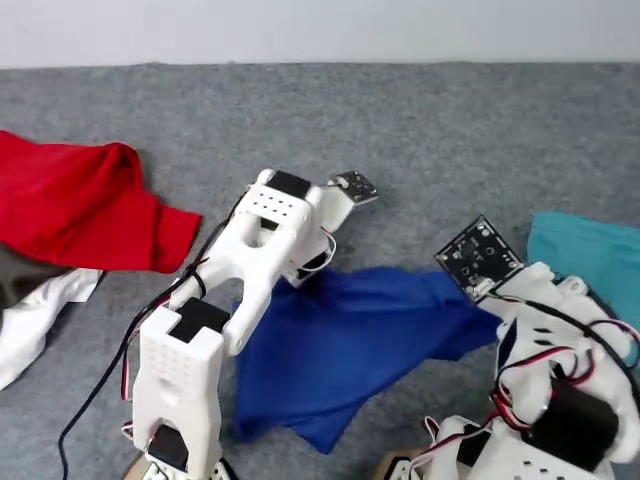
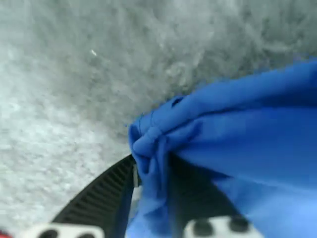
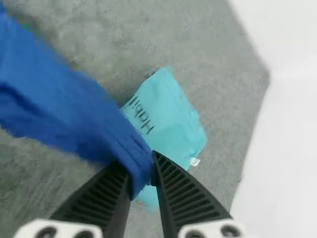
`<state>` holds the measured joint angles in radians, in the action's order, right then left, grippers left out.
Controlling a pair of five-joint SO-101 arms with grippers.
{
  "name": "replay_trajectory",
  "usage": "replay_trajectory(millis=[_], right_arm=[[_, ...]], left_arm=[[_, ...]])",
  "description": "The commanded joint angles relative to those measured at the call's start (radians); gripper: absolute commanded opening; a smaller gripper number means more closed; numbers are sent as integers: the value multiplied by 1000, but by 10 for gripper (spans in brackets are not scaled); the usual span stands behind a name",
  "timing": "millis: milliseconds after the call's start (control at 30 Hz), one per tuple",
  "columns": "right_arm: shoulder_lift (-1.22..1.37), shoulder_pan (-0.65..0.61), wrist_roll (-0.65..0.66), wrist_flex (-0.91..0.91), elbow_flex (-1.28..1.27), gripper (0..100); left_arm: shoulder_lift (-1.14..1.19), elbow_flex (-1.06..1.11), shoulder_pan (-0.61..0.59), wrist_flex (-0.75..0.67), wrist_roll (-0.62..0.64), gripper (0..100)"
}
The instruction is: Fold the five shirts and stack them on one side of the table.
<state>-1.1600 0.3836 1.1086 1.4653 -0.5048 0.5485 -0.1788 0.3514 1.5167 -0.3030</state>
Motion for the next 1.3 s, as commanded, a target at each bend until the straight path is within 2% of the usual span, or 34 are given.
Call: replay_trajectory(millis=[0, 333, 433, 533, 633, 733, 900, 1000, 1200, 1267], right_arm=[[-12, 8, 5, -122, 6, 9], [18, -30, 6, -516, -46, 9], [53, -47, 6, -641, -68, 9], [93, -47, 6, -699, -69, 9], [110, -48, 6, -702, -69, 9], [116, -61, 11, -670, -71, 9], [110, -119, 12, -467, -69, 9], [110, -122, 38, -349, -69, 9], [76, -94, 75, -248, -69, 9], [58, -91, 75, -234, -71, 9]], left_arm=[[-126, -114, -48, 61, -8, 13], [-371, -475, -226, 130, 112, 13], [-414, -556, -249, 146, 112, 13], [-446, -575, -250, 238, 69, 14], [-506, -487, -279, 242, 52, 15], [-592, -308, -295, 241, -28, 29], [-781, 99, -302, 239, -115, 172], [-919, 272, -301, 238, -160, 227], [-1059, 358, -296, 196, -176, 229], [-1059, 358, -299, 157, -141, 229]])
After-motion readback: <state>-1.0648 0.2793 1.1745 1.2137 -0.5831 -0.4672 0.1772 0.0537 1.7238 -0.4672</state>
